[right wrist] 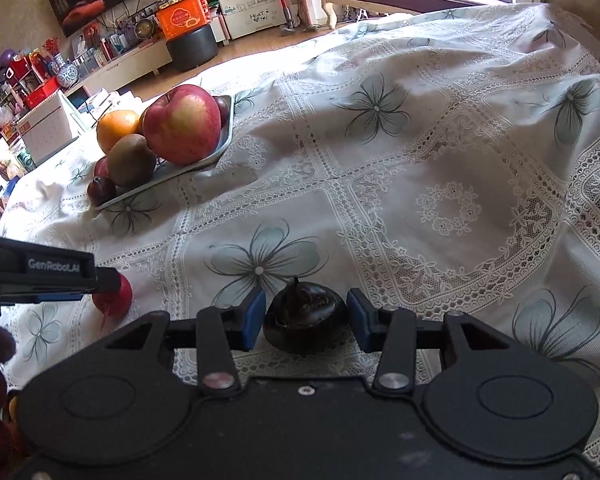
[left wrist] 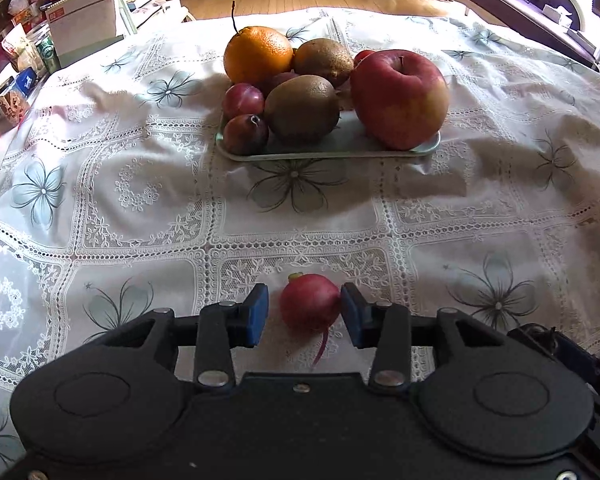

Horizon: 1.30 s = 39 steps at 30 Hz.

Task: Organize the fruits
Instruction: 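Carry the radish and mangosteen over the gold tray with both grippers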

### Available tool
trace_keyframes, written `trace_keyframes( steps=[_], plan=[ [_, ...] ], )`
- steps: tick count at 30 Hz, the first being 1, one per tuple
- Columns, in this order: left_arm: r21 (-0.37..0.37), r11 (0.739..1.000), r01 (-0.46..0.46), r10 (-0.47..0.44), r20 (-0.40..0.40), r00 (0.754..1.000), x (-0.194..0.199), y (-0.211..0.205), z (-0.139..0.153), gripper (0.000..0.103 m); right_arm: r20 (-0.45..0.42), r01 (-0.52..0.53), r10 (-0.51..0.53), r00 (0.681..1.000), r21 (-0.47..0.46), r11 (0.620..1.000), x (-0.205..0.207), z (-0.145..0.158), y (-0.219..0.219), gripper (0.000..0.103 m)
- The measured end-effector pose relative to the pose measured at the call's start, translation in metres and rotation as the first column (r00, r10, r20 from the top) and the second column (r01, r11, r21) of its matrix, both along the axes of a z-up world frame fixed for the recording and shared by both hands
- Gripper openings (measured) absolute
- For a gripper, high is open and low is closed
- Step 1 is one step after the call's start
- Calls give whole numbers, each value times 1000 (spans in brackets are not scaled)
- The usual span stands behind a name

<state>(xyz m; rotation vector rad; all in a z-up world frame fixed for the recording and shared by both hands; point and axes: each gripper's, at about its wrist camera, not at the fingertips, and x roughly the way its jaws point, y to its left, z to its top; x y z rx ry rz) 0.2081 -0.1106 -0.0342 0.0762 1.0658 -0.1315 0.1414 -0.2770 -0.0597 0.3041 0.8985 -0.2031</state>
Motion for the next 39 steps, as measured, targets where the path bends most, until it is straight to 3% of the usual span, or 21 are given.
trace_keyframes(
  steps=[9, 21, 33, 39],
  plan=[
    [31, 999, -16, 16, -15, 1000, 3, -4, -23, 52, 4, -2, 2, 1000, -16, 1000, -1, -1, 3, 48],
    [19, 1000, -24, 23, 22, 999, -1, -3, -15, 46, 7, -1, 1, 1000, -24, 1000, -1, -1, 4, 48],
    [48, 999, -6, -2, 160, 987, -75, 18, 38, 46, 24, 9, -9, 1000, 9, 1000, -4, -1, -1, 47],
    [29, 1000, -6, 2, 162, 987, -112, 31, 44, 46, 32, 14, -15, 999, 25, 1000, -6, -1, -4, 47]
  ],
)
